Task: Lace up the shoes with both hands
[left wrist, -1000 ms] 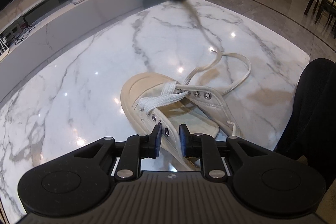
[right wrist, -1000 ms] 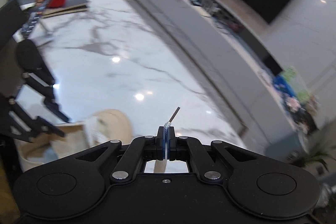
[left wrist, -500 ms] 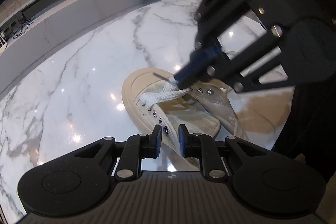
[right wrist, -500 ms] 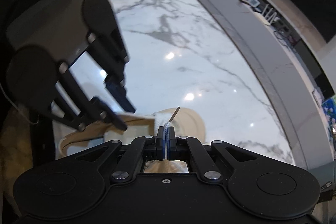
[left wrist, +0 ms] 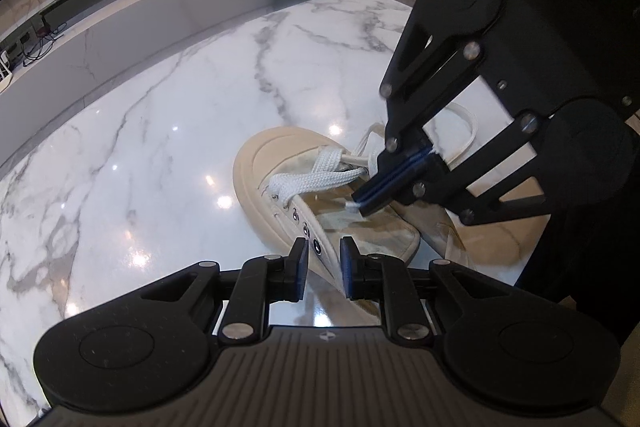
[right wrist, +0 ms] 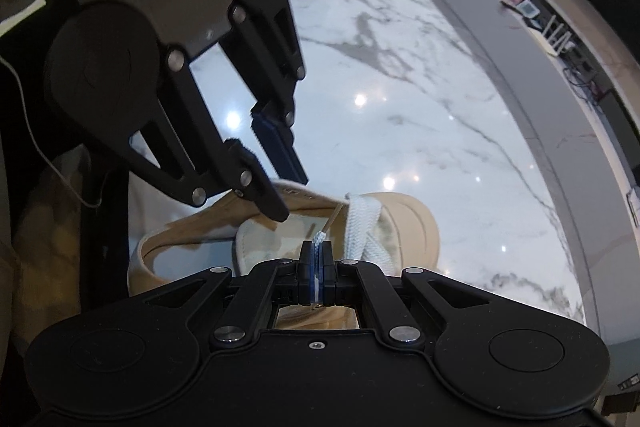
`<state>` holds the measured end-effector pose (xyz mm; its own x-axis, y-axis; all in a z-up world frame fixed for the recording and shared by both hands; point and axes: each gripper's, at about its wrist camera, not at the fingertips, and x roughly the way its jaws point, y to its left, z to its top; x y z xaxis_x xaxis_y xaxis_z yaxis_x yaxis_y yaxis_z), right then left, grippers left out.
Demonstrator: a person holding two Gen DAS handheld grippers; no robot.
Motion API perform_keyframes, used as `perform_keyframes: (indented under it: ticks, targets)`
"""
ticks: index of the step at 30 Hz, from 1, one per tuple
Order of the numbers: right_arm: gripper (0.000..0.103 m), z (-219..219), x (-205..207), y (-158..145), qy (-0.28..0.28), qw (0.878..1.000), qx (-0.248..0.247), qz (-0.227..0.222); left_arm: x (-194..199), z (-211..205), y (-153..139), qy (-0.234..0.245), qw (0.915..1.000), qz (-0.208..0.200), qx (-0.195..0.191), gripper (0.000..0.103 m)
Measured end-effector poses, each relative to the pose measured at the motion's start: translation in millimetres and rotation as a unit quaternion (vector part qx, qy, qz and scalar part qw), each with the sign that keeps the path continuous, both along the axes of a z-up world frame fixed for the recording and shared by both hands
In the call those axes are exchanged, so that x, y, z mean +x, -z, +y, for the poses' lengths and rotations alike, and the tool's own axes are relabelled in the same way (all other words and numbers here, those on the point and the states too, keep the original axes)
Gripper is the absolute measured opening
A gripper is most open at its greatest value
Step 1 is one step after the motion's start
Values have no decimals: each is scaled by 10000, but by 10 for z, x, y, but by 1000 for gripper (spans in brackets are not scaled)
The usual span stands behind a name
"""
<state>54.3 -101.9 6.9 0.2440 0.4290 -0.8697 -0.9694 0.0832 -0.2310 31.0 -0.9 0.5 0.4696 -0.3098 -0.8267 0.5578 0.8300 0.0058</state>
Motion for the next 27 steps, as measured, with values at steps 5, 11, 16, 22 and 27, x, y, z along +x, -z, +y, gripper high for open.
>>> perform_keyframes:
  ticks: [5, 11, 16, 22, 27]
  targets:
    - [0, 105, 14, 101, -175, 9996, -221, 15, -3, 22, 6, 0, 10000, -7, -56, 16]
    - [0, 171, 63, 147, -205, 9993, -312, -1, -7, 32, 13, 25, 10000, -18, -89, 16]
    - [0, 205, 62, 153, -280, 9990, -344, -46, -7, 28, 19, 37, 9999, -27, -101, 16]
    - [0, 227, 80, 135, -296, 9989, -342, -95, -10, 11, 17, 54, 9999, -30, -86, 16]
    - [0, 255, 116, 131, -284, 9990, -317, -154, -7, -1, 17, 61, 9999, -30, -83, 16]
